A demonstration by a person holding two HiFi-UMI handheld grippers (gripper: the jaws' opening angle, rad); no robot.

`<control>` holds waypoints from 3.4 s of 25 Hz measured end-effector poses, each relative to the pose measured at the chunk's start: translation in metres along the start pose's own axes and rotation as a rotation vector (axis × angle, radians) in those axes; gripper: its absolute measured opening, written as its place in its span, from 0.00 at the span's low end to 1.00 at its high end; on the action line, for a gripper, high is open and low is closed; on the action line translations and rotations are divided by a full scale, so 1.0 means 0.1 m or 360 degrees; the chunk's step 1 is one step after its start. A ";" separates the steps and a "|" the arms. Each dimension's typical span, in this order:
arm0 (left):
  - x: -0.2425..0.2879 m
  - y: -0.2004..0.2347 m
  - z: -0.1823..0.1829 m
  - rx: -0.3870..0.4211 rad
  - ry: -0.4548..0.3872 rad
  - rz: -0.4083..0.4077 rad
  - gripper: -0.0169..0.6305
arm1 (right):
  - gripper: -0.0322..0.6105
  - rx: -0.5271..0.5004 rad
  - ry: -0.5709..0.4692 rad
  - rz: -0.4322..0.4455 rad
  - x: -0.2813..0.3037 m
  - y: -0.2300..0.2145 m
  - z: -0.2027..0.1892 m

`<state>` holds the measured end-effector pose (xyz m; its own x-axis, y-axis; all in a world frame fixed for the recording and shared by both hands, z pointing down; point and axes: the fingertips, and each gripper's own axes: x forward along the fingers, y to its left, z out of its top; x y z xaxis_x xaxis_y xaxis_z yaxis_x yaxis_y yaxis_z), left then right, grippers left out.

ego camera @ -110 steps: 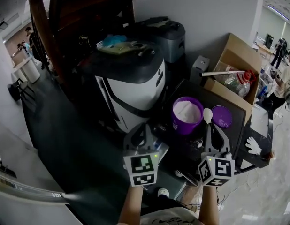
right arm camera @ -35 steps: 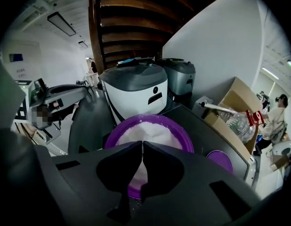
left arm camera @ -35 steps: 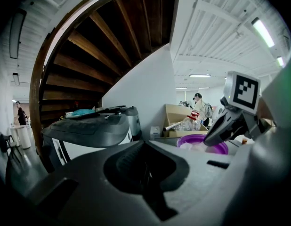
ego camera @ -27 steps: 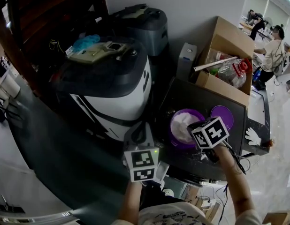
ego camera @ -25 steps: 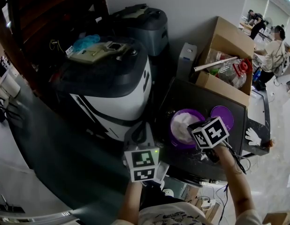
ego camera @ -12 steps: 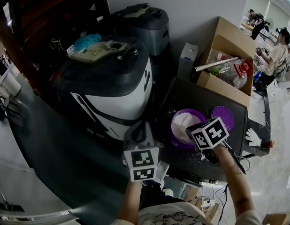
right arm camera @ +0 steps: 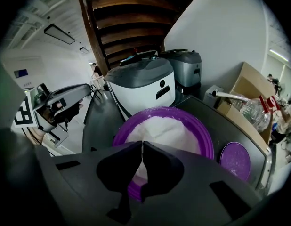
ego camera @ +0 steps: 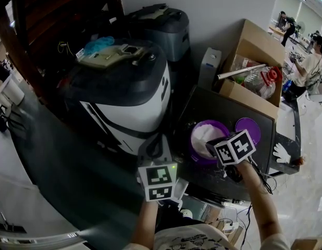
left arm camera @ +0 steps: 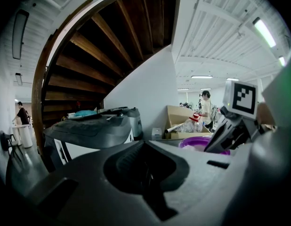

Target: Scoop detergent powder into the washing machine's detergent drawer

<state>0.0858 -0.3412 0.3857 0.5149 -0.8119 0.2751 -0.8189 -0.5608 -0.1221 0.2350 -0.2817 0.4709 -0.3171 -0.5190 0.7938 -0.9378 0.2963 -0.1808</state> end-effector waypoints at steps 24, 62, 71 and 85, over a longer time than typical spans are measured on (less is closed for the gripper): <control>-0.08 -0.09 0.07 -0.0017 -0.0027 -0.0012 0.03 | 0.08 0.0561 -0.0358 0.0255 -0.22 -0.01 0.09; -0.38 -0.20 0.22 -0.0023 -0.0095 0.0080 0.03 | 0.08 0.1667 -0.1182 0.0927 -0.69 0.11 0.15; -0.67 -0.21 0.14 -0.0043 -0.0091 0.0185 0.03 | 0.08 0.1626 -0.1144 0.1025 -0.77 0.31 0.06; -1.26 -0.05 -0.22 -0.0087 -0.0013 0.0386 0.03 | 0.08 0.1538 -0.1002 0.1157 -0.70 0.82 -0.12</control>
<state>0.0195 -0.2324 0.3725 0.3034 -0.9231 0.2363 -0.9312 -0.3398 -0.1320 0.1824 -0.2116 0.4073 -0.5435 -0.8394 -0.0038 -0.1747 0.1175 -0.9776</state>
